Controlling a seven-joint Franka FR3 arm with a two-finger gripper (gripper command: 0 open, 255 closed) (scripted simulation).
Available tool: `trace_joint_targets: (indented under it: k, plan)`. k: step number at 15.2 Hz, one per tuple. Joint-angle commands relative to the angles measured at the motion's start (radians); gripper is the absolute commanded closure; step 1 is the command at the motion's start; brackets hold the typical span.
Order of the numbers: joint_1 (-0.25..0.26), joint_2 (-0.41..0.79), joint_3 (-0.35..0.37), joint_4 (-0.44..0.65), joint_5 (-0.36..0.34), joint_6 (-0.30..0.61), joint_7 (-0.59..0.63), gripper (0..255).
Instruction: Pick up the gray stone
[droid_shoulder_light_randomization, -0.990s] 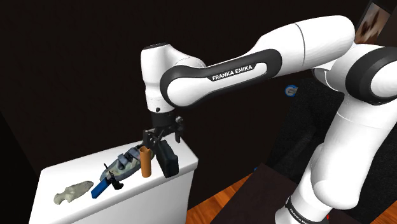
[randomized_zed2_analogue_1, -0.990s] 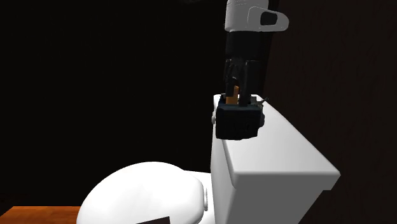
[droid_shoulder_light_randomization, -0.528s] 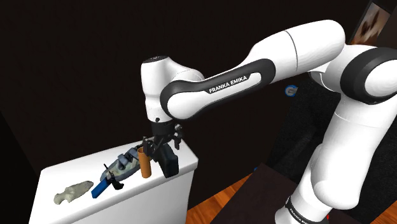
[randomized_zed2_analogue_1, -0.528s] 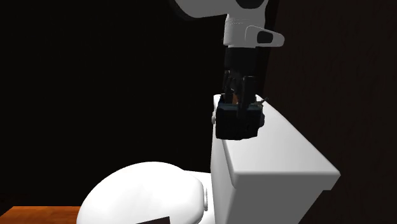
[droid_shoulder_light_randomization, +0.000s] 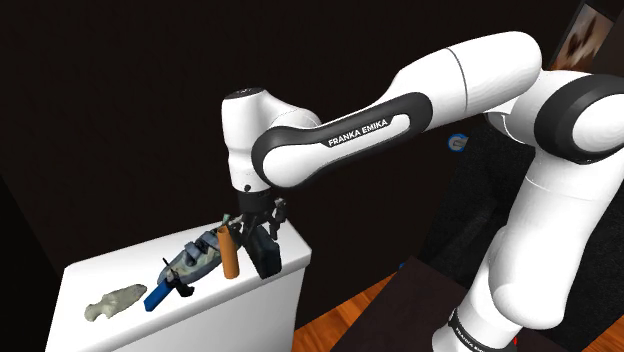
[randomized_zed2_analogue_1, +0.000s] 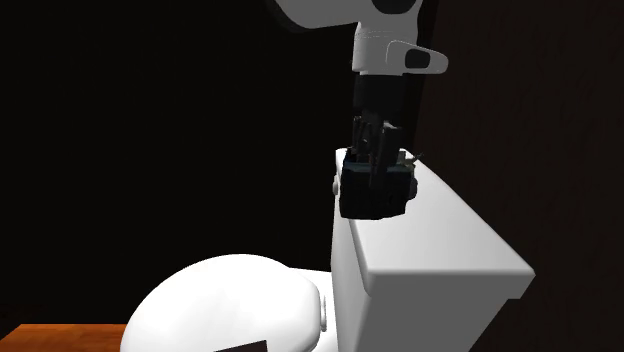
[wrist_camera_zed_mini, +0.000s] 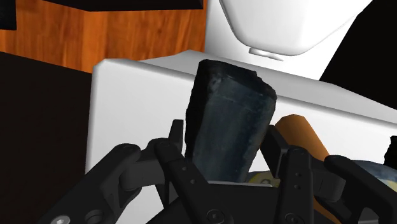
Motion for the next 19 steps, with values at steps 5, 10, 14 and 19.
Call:
trace_joint_targets:
  k: [5, 10, 14, 19]
  plan:
    - [-0.001, -0.013, 0.001, 0.022, 0.009, -0.037, -0.006, 255]
    - [-0.002, -0.03, 0.001, 0.072, 0.018, -0.101, -0.015, 255]
    - [-0.003, -0.04, 0.001, 0.115, 0.024, -0.153, -0.02, 255]
    - [-0.003, -0.045, 0.001, 0.153, 0.027, -0.194, -0.022, 255]
